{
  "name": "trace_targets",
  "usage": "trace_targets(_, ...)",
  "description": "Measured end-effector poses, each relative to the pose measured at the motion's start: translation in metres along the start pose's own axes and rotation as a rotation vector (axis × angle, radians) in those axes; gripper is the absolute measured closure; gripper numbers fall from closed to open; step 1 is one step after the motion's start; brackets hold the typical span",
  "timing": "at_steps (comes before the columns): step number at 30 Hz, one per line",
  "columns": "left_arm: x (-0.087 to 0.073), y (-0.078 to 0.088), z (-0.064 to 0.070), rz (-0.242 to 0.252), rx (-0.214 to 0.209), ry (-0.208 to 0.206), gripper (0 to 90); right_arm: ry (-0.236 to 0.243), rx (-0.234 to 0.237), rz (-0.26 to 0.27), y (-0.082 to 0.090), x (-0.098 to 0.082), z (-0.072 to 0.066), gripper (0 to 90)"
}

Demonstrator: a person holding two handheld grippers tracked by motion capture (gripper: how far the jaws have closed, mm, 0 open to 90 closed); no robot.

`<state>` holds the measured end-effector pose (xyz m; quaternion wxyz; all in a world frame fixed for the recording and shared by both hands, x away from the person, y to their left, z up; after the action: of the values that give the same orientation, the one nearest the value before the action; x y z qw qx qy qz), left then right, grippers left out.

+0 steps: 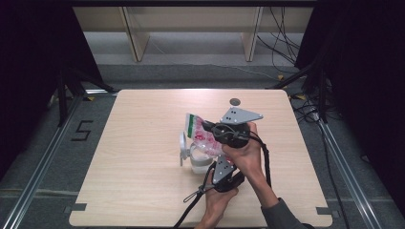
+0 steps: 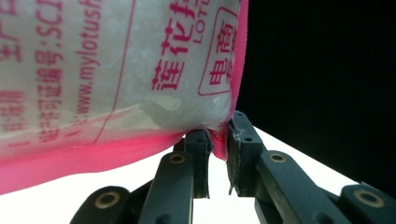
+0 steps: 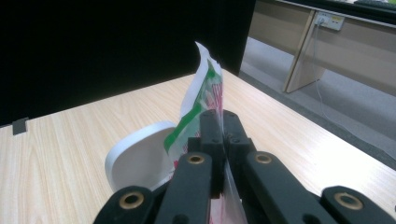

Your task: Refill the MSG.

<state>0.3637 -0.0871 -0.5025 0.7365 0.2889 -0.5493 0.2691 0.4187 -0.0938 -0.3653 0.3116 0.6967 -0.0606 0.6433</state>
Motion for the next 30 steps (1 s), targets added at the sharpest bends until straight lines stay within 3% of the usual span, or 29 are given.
trace_targets(1,-0.0002,0.0002,-0.0005,-0.005,0.006,0.001,79.4,0.010,0.008,-0.003,-0.0003,-0.0001,0.0010,90.0)
trace_targets(3,0.0000,0.0003,-0.0005,-0.005,0.002,0.001,79.5,-0.018,0.026,-0.013,-0.0007,-0.0009,-0.0012,90.0)
trace_targets(4,0.0002,0.0004,-0.0002,-0.002,0.000,0.000,79.5,-0.002,0.031,-0.005,-0.0009,-0.0003,-0.0009,90.0)
trace_targets(5,0.0002,0.0006,-0.0001,-0.001,0.004,-0.001,79.5,-0.011,0.017,-0.018,0.0002,-0.0004,-0.0011,90.0)
trace_targets(6,0.0003,0.0001,-0.0005,0.002,0.004,0.001,79.4,0.007,-0.002,0.002,-0.0002,0.0003,0.0002,90.0)
trace_targets(11,-0.0001,0.0005,-0.0010,-0.006,0.012,0.002,79.4,-0.007,0.023,-0.003,-0.0009,-0.0003,-0.0009,90.0)
trace_targets(22,-0.0001,0.0006,-0.0011,-0.006,0.008,-0.005,79.3,-0.014,0.022,0.000,0.0011,-0.0003,0.0007,90.0)
trace_targets(24,0.0001,0.0004,-0.0011,-0.003,0.010,-0.003,79.4,-0.042,0.025,-0.003,0.0017,-0.0008,-0.0013,90.0)
trace_targets(26,0.0001,0.0003,-0.0012,0.000,0.004,-0.001,79.3,-0.016,0.028,-0.001,0.0016,-0.0001,0.0004,90.0)
trace_targets(27,0.0001,0.0006,-0.0014,-0.006,0.009,0.000,79.4,-0.044,0.022,0.001,0.0019,-0.0004,-0.0013,90.0)
trace_targets(30,0.0000,0.0005,-0.0011,-0.003,0.005,-0.003,79.3,-0.038,0.018,-0.007,0.0024,-0.0009,0.0000,90.0)
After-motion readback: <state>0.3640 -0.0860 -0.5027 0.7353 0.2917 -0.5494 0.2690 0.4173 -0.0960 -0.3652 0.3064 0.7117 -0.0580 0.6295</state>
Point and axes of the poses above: each handheld gripper's, and its own axes: y roughly backward along the jaws, x roughly out of its top, z roughly to its right, the point moved 4 cm from there along -y, roughly forward along the jaws, and after that the axes turned 6 degrees about x, right-handed, at the moved point
